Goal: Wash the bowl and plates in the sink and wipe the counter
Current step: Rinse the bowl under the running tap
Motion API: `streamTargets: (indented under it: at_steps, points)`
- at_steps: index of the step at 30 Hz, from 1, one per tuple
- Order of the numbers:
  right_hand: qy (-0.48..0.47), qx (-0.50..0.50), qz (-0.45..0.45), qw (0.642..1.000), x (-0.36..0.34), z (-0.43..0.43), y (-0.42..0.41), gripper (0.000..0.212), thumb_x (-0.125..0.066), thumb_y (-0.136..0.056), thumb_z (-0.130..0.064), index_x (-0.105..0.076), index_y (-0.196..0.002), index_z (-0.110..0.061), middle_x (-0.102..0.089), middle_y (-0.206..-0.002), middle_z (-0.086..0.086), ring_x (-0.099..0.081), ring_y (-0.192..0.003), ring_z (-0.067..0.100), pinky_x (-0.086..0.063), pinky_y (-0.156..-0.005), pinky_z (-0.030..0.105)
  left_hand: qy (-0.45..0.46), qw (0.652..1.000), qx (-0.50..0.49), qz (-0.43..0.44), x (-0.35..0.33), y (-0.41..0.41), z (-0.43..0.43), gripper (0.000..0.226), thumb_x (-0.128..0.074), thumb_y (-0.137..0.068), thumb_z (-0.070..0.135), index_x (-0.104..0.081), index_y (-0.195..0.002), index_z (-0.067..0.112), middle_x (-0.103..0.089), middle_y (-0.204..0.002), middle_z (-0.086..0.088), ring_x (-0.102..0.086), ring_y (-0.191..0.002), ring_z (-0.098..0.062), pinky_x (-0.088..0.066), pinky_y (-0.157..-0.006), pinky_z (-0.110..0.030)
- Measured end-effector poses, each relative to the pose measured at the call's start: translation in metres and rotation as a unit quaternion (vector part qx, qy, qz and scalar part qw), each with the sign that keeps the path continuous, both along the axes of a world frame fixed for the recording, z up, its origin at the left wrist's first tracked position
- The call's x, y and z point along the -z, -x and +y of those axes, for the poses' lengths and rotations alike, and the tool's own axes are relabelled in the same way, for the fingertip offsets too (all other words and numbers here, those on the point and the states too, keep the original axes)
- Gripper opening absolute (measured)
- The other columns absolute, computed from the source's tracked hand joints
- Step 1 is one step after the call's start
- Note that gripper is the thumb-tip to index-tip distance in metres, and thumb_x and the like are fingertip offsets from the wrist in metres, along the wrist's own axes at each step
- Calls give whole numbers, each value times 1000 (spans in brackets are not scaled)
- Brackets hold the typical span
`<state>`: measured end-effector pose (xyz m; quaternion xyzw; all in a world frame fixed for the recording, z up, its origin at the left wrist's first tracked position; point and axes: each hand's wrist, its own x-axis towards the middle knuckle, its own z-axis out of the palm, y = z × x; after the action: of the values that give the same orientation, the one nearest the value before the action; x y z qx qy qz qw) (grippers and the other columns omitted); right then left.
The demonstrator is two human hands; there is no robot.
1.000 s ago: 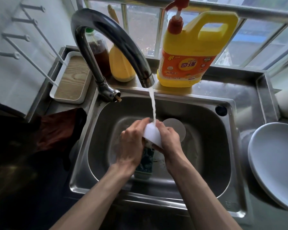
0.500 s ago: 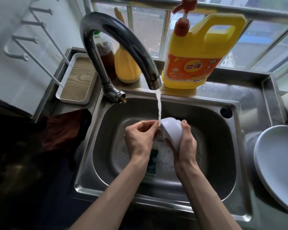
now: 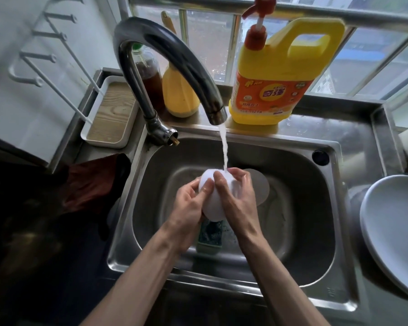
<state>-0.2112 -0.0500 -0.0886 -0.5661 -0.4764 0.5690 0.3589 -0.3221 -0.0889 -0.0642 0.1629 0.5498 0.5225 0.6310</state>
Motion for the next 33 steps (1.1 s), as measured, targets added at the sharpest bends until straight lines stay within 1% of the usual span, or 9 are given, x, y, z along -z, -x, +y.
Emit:
streamTargets:
  at_steps: [2, 6, 12, 15, 19, 21, 24, 30, 33]
  points:
    - [-3, 24, -75, 997, 2, 5, 11, 17, -60, -99, -52, -61, -105, -37, -53, -112, -12, -59, -100, 4, -49, -82, 26, -9, 1000, 15, -22, 3, -3, -7, 40, -57, -99, 36, -66, -130, 13, -72, -122, -19, -70, -105, -29, -58, -84, -42]
    - [75, 0, -64, 995, -2, 19, 20, 39, -53, -91, -67, -73, -98, -33, -65, -112, 1, -66, -101, 18, -57, -94, 50, 1, 998, -28, -61, 6, 2, -11, 47, -57, -98, 38, -62, -137, 14, -67, -131, -20, -66, -109, -29, -59, -82, -39]
    - [191, -61, 203, 958, -8, 22, 1, 29, -65, -100, -29, -68, -128, -20, -75, -120, 5, -70, -104, 19, -57, -90, 38, 15, 986, -101, -130, 2, 22, -7, 43, -45, -107, 33, -62, -134, 6, -69, -129, -19, -69, -108, -27, -63, -80, -35]
    - [220, -77, 295, 927, -7, 20, -7, 51, -67, -90, -6, -59, -139, -17, -72, -129, 8, -69, -111, 20, -56, -94, 33, 27, 983, -112, -141, 5, 25, -4, 42, -45, -107, 34, -65, -130, 4, -72, -123, -19, -73, -101, -24, -62, -74, -33]
    - [199, -96, 213, 952, -5, 20, -13, 64, -84, -79, -16, -59, -138, -23, -71, -130, 9, -70, -116, 25, -60, -94, 40, 27, 990, -82, -112, 9, 26, -4, 42, -43, -108, 35, -66, -128, 6, -73, -121, -18, -73, -101, -24, -62, -75, -34]
    - [166, -72, 101, 978, -4, 17, -9, 58, -90, -75, -39, -63, -125, -33, -71, -125, 6, -72, -110, 24, -62, -92, 45, 27, 994, -53, -92, 11, 24, -4, 44, -44, -107, 36, -64, -132, 6, -71, -125, -20, -71, -105, -28, -62, -77, -36]
    - [118, -1, 19, 993, -5, 11, 3, 36, -79, -84, -56, -61, -108, -37, -70, -114, -3, -70, -103, 16, -60, -89, 38, 32, 994, -40, -97, 13, 20, -5, 46, -44, -106, 37, -63, -135, 6, -70, -127, -20, -70, -106, -28, -62, -79, -35]
    - [58, -28, 25, 998, 0, 14, 10, 30, -54, -105, -45, -67, -124, -27, -69, -118, -4, -63, -107, 10, -50, -90, 28, 54, 980, -104, -159, 16, 19, -5, 44, -43, -107, 32, -61, -134, 2, -69, -128, -21, -70, -110, -27, -60, -90, -37]
    - [125, -28, 135, 983, -1, 19, 2, 36, -60, -104, -26, -60, -139, -24, -69, -132, -4, -65, -119, 7, -53, -98, 26, 58, 967, -142, -202, 18, 24, -4, 42, -38, -110, 30, -67, -125, 3, -71, -125, -19, -72, -109, -27, -52, -100, -41]
